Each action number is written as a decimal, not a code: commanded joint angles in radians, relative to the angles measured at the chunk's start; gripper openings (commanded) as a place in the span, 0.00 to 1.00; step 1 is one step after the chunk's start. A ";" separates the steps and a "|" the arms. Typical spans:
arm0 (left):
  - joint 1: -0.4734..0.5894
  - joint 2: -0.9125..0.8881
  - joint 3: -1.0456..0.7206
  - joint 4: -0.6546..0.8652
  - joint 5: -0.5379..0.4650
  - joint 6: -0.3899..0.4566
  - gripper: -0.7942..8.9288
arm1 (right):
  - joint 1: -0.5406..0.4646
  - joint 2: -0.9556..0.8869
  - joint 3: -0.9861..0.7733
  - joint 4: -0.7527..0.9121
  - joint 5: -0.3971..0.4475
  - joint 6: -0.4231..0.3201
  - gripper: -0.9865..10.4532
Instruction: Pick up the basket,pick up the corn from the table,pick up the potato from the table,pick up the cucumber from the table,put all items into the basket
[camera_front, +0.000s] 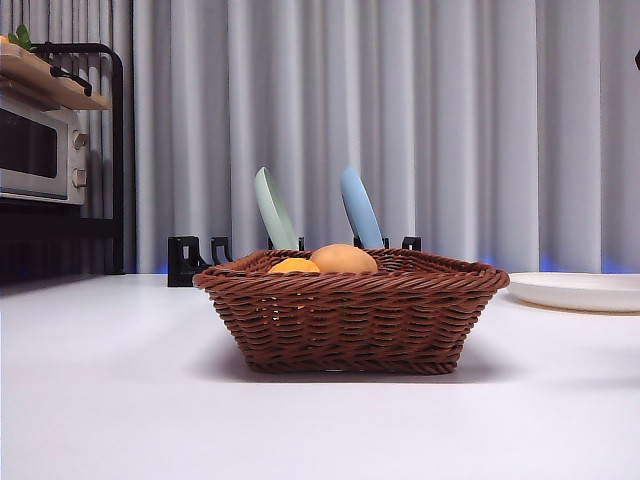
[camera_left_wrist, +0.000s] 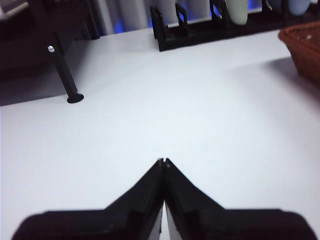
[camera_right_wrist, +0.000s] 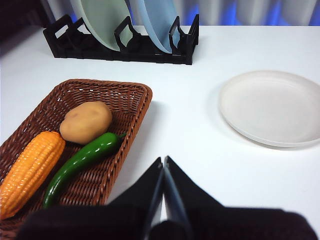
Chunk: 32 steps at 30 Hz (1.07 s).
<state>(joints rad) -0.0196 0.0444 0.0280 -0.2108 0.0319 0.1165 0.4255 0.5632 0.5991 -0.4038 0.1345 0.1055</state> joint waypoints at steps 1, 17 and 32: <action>0.006 -0.030 -0.014 0.003 0.002 -0.050 0.08 | 0.000 -0.001 -0.005 0.005 0.003 0.009 0.09; 0.006 -0.033 -0.014 0.001 -0.002 -0.050 0.08 | 0.000 -0.001 -0.005 0.005 0.003 0.009 0.09; 0.006 -0.033 -0.014 0.001 -0.002 -0.050 0.08 | -0.068 -0.076 -0.024 -0.028 -0.007 -0.107 0.09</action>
<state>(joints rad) -0.0158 0.0147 0.0277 -0.2085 0.0303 0.0769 0.3729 0.5011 0.5877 -0.4412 0.1238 0.0422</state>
